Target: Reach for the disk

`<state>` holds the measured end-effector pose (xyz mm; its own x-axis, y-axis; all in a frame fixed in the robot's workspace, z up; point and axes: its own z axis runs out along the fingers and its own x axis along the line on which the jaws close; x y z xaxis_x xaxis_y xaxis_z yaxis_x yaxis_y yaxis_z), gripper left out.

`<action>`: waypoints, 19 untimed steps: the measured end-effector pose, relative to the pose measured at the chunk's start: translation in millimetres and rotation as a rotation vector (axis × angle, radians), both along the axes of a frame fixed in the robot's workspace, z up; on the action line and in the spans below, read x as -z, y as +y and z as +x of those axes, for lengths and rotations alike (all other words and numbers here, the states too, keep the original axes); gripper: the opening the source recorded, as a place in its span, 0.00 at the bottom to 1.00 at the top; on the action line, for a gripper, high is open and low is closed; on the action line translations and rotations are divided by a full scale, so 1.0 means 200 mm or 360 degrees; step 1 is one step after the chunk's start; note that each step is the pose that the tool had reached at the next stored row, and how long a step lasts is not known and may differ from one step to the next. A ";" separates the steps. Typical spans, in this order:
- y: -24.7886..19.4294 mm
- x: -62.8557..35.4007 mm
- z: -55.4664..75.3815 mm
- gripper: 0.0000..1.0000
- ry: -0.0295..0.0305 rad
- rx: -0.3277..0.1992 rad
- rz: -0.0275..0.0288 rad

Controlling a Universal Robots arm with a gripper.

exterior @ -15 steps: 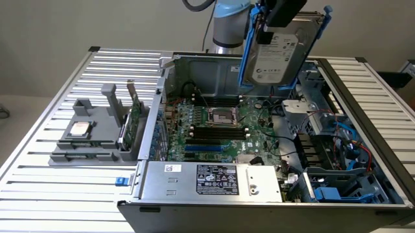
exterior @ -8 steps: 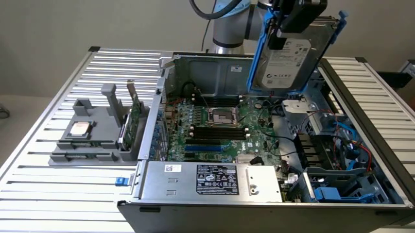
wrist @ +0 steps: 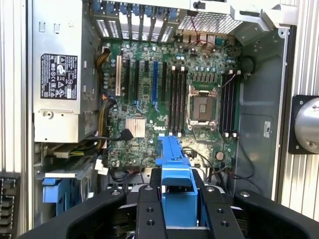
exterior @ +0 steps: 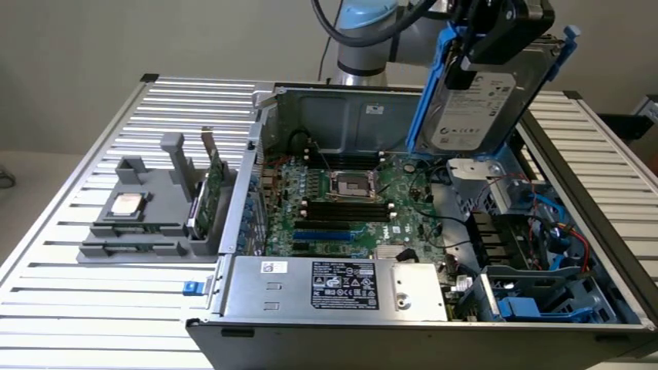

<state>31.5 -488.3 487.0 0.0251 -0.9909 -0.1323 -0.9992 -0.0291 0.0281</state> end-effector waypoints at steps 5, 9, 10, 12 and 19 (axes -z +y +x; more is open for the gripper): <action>-0.060 -0.002 0.04 0.33 0.00001 0.0000 0.00048; -0.111 -0.006 0.06 0.33 0.00000 0.0000 0.00104; -0.124 -0.006 0.06 0.33 0.00000 0.0000 0.00122; -0.148 -0.009 0.06 0.33 0.00000 0.0000 0.00156; -0.235 -0.013 0.07 0.33 0.00001 0.0000 0.00295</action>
